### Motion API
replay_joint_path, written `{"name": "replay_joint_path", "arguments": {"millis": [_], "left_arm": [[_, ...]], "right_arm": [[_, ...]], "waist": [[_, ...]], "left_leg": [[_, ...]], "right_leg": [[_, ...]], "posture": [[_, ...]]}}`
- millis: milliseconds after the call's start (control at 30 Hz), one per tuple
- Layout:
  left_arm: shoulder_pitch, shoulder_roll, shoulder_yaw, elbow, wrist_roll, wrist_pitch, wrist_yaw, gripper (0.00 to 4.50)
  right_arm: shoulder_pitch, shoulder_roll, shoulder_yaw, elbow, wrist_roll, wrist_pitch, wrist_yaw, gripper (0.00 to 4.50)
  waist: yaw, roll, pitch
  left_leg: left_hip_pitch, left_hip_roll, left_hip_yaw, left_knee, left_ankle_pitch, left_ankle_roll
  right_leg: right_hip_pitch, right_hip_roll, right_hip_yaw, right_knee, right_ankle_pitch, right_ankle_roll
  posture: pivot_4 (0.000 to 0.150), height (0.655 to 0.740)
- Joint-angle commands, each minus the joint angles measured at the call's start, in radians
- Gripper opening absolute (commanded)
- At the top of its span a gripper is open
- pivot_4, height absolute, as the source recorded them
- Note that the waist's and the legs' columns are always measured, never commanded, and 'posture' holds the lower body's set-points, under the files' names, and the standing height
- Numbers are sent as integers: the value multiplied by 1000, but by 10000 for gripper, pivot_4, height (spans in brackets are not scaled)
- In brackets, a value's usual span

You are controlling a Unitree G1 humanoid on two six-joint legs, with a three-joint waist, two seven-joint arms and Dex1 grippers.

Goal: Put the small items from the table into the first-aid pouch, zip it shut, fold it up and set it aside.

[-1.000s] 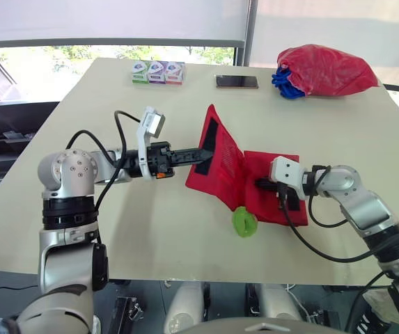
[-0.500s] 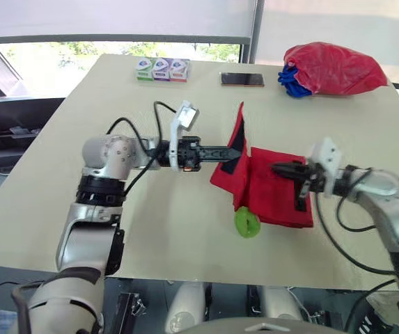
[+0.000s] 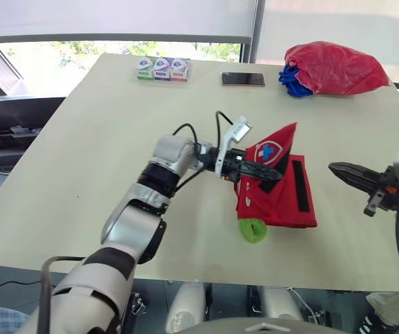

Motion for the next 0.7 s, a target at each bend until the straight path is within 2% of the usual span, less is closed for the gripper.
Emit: {"name": "replay_joint_path", "arguments": {"millis": [33, 267, 300, 333, 400, 567, 600, 700], "left_arm": [[-49, -72, 26, 105, 47, -63, 24, 0], [-72, -176, 55, 278, 139, -204, 21, 0], [-75, -185, 64, 290, 144, -211, 19, 6574], [-78, -192, 72, 300, 151, -217, 18, 8989], [-82, -204, 84, 312, 162, -226, 16, 17616], [-85, -219, 116, 316, 182, -233, 12, 42994], [-87, -221, 123, 317, 185, -237, 16, 44515], [-91, -228, 141, 316, 197, -247, 29, 44515]], "right_arm": [[42, 4, -87, -69, 53, 6, -34, 646], [170, 12, -223, -117, 121, 1, -52, 646], [187, 13, -238, -119, 128, -2, -49, 0], [205, 18, -259, -123, 143, -5, -47, 0], [249, 32, -300, -130, 166, -21, -33, 0], [366, 78, -387, -136, 208, -74, 15, 0], [393, 87, -407, -130, 214, -85, 31, 0], [472, 101, -455, -99, 196, -128, 91, 0]], "waist": [[0, 0, 0], [2, 0, 0], [3, 0, 0], [3, 0, 0], [3, 0, 0], [5, 0, 0], [5, 0, 0], [5, 0, -1]], "left_leg": [[0, 0, 0, 0, 0, 0], [-1, 0, -1, 0, 0, 1], [-1, 0, -1, 0, 0, 1], [-1, 0, -1, 0, 0, 1], [-1, 0, -1, 0, 0, 1], [-1, 0, -2, 2, 0, 1], [-1, 0, -2, 2, 0, 1], [0, 0, -1, 3, 0, 1]], "right_leg": [[0, 0, 0, 0, 0, 0], [0, 0, 0, 0, 0, 1], [0, 0, 0, 0, 0, 1], [0, 0, 0, 0, 0, 1], [0, 0, 0, 0, 0, 1], [1, 1, 1, 0, -1, 5], [1, 1, 1, 0, -1, 5], [1, 1, 2, 0, -2, 5]], "posture": [[1500, 7400], [1500, 7400], [1500, 7400], [1500, 7400], [1500, 7400], [1500, 7400], [1500, 7400], [1500, 7400]]}}
